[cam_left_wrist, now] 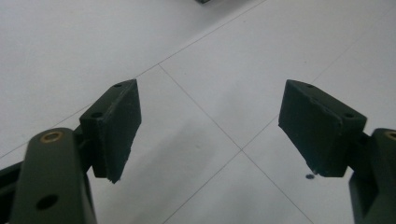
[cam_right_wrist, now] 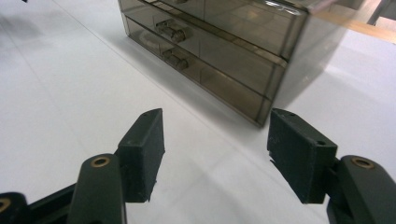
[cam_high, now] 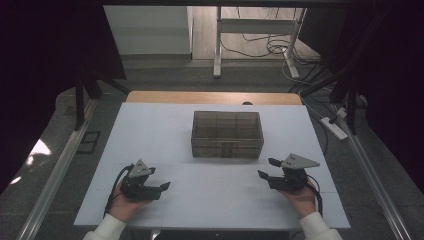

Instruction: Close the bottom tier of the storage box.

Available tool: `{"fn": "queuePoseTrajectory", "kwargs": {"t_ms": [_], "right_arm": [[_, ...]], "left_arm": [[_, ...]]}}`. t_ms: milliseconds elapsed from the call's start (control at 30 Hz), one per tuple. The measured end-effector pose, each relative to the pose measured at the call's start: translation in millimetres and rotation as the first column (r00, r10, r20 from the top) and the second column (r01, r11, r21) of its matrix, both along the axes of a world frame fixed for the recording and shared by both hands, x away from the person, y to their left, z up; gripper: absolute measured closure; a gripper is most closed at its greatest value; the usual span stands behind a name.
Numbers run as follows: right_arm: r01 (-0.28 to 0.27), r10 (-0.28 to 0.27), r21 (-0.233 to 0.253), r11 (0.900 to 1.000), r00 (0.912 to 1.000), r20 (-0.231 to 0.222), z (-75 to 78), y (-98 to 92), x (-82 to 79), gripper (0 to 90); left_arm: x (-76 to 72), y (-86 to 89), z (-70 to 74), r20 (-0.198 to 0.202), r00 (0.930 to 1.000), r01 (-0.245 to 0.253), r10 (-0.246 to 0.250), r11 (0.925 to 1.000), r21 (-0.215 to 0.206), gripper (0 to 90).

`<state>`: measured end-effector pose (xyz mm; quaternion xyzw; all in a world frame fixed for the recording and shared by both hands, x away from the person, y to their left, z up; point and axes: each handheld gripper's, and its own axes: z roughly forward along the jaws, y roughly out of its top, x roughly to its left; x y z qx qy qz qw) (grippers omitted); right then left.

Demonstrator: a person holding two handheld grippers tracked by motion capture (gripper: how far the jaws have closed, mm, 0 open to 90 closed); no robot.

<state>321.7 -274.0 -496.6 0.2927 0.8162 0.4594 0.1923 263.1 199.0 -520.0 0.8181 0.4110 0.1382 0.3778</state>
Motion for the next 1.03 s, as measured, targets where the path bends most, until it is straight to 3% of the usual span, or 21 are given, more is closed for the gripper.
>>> {"fn": "queuePoseTrajectory", "kwargs": {"t_ms": [433,1033], "right_arm": [[0.020,-0.020,0.010,1.000,0.9997,-0.017,-3.8,-47.0,-22.1,33.5],[-0.008,0.007,-0.019,1.000,0.9999,-0.015,-3.8,-42.7,-22.8,32.4]], "left_arm": [[0.6,1.0,0.3,0.002,0.9999,-0.011,0.011,0.9999,-0.010,21.0],[1.0,1.6,0.1,0.007,0.9998,-0.016,0.017,0.9998,-0.014,20.1]]}}
